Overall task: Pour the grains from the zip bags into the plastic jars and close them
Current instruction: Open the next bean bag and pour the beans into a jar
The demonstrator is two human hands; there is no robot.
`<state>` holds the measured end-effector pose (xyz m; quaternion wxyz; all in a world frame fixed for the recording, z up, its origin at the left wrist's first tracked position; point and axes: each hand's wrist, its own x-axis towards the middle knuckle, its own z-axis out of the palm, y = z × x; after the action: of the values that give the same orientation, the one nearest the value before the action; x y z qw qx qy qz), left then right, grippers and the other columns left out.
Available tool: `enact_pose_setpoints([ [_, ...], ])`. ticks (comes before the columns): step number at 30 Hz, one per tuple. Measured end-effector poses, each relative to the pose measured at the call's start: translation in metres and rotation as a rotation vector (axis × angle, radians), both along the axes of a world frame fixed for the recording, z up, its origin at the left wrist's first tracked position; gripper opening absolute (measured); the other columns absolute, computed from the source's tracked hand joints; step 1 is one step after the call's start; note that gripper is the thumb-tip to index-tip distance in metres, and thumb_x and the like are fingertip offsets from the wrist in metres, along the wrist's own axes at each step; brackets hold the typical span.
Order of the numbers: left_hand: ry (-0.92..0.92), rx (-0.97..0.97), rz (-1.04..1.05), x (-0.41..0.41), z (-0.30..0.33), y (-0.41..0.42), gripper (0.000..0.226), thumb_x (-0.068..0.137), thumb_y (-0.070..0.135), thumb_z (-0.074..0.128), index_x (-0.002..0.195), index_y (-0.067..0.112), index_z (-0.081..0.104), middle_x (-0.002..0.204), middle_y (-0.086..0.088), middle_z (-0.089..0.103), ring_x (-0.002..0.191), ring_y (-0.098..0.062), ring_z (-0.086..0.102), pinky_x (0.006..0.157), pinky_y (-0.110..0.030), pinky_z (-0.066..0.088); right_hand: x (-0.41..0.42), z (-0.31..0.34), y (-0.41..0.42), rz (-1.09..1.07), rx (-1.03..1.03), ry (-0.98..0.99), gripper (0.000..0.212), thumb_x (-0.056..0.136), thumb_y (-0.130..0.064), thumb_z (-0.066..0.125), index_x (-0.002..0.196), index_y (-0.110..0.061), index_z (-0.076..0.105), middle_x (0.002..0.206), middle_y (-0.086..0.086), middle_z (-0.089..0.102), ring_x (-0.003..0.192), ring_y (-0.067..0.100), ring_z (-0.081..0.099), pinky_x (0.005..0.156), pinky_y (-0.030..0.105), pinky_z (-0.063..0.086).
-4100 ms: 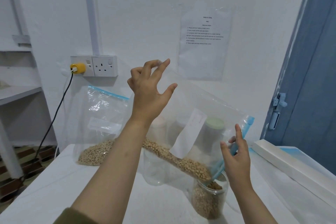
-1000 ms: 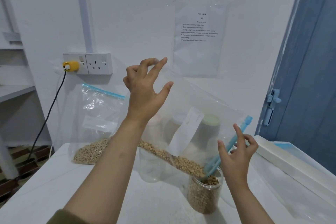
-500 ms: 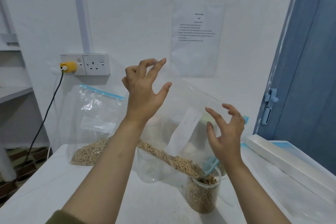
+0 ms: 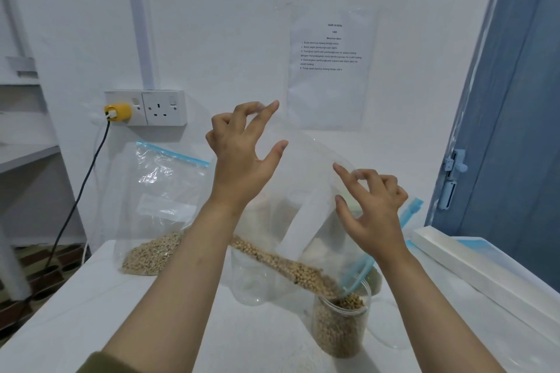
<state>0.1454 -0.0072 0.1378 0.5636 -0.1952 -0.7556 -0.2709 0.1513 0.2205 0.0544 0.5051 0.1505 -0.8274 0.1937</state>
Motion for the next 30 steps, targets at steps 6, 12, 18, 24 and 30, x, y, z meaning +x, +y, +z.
enact_pose_setpoints([
  [6,-0.008,-0.02,0.033,0.0,-0.003,-0.001,0.057,0.086,0.042,0.068,0.139,0.026,0.054,0.127,-0.002,0.052,0.114,-0.018,0.035,0.091,-0.027,0.022,0.006,-0.005,-0.003,-0.033,-0.007,0.036,0.055,0.09,-0.047,0.052,0.141,-0.026,0.053,0.121,-0.004,0.05,0.108,0.024,0.039,0.089,0.037,0.021],
  [12,-0.001,0.013,0.177,0.008,-0.031,-0.002,0.061,0.087,0.05,0.065,0.143,0.036,0.047,0.146,-0.001,0.037,0.131,-0.025,0.033,0.102,-0.039,0.02,0.014,-0.009,-0.004,-0.039,-0.034,0.033,0.059,0.089,-0.05,0.053,0.142,-0.025,0.053,0.124,-0.005,0.047,0.11,0.024,0.037,0.092,0.035,0.017],
  [18,-0.239,0.208,0.244,0.014,-0.119,-0.016,0.073,0.082,0.069,0.055,0.147,0.045,0.034,0.161,-0.009,0.005,0.147,-0.031,0.006,0.112,-0.054,0.01,0.021,-0.008,-0.006,-0.028,-0.059,0.043,0.058,0.09,-0.048,0.053,0.143,-0.024,0.052,0.125,-0.007,0.045,0.112,0.024,0.036,0.094,0.034,0.017],
  [24,-0.526,0.584,-0.044,0.021,-0.173,-0.011,0.079,0.075,0.064,0.062,0.142,0.064,0.02,0.162,0.0,-0.011,0.149,-0.017,-0.004,0.118,-0.048,0.015,0.025,-0.01,-0.009,-0.006,-0.068,0.045,0.058,0.089,-0.047,0.055,0.143,-0.025,0.051,0.125,-0.006,0.047,0.115,0.025,0.037,0.098,0.036,0.019],
  [30,-0.701,0.825,-0.496,0.027,-0.158,0.004,0.088,0.079,0.05,0.062,0.144,0.062,0.004,0.16,0.003,0.023,0.142,-0.018,0.035,0.106,-0.031,0.033,0.027,-0.01,-0.01,0.014,-0.051,0.056,0.058,0.089,-0.046,0.055,0.142,-0.022,0.054,0.126,-0.007,0.045,0.115,0.024,0.038,0.097,0.035,0.02],
])
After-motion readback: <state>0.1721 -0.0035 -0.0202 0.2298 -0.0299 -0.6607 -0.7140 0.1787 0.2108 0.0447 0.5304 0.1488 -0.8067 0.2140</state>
